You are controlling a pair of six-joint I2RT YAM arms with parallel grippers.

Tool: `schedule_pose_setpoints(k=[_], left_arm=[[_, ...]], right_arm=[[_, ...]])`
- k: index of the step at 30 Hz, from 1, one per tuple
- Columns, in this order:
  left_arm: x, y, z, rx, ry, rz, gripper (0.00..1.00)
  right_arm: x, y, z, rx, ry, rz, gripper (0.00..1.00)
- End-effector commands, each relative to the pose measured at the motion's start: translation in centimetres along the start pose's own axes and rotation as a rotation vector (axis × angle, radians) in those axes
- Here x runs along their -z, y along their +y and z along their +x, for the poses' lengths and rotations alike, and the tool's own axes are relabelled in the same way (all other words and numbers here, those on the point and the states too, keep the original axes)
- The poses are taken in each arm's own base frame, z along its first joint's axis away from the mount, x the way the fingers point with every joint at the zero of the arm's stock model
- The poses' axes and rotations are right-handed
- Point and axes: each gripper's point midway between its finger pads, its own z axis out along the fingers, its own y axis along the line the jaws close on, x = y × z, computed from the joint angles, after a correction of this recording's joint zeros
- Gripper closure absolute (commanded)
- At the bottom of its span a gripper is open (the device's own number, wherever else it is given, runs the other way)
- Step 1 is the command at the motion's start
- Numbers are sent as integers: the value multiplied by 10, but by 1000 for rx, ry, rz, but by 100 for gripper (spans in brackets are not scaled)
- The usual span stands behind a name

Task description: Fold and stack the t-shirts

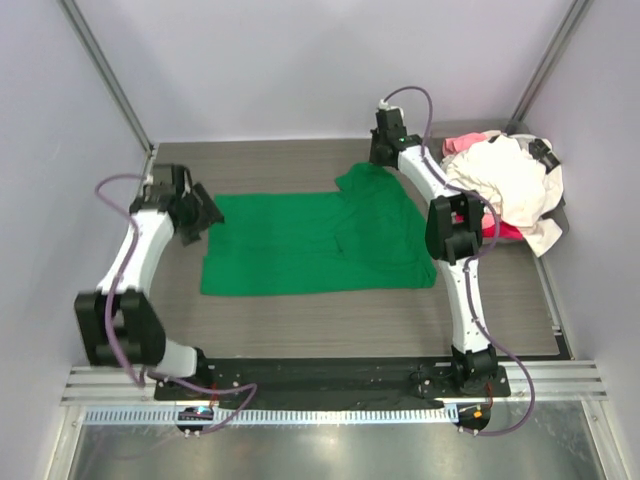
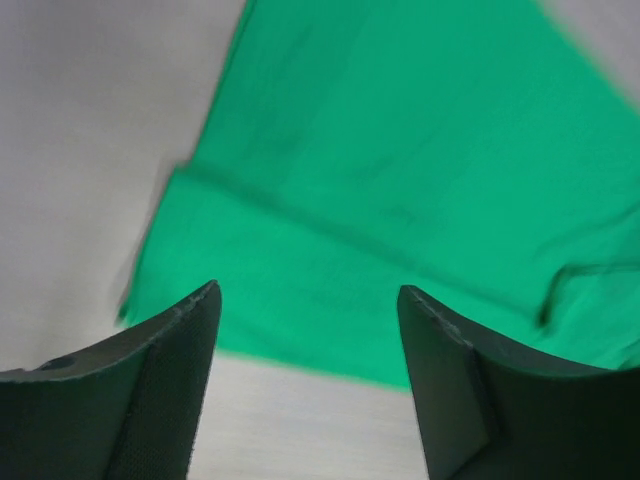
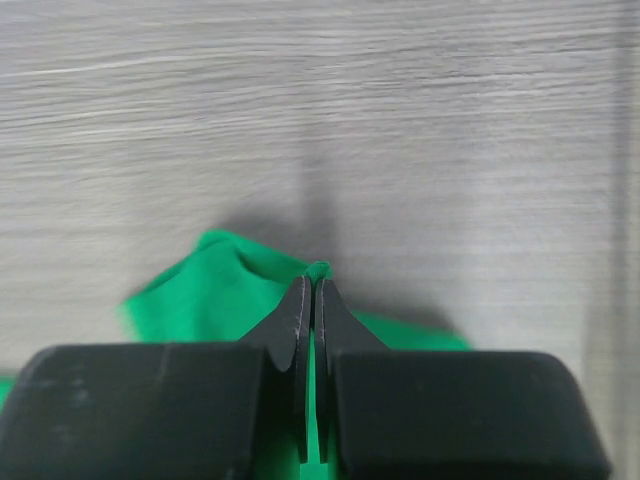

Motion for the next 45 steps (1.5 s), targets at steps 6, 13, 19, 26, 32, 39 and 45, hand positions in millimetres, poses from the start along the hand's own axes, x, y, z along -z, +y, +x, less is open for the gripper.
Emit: schedule_pose_setpoints(k=[6,13,19,26,32,39,45], left_arm=[[-88,-68,-134,0,-116,70,35],[-166,-53,-154,-19,-28,-11,42],[-194,-46,-146,-16,12,-17,44],[-212,-37,-130,-6,56,-33,45],[-218,-32,-120,-14,70,-69,54],[-218,-36,-116,-33,62,-96,65],[-224,-42,-115,-43,86,-101,97]], right_arm=[[97,55,-41,-27,-86,-164,99],[121,62,-37,-43,-73,-196,99],[121,59,-23,-36,-44,-188,99],[107,53,-6,-25,-11,-159,99],[103,48,0,-23,1,-136,99],[103,42,0,-12,-2,-113,99],[104,38,1,-2,-4,-99,99]])
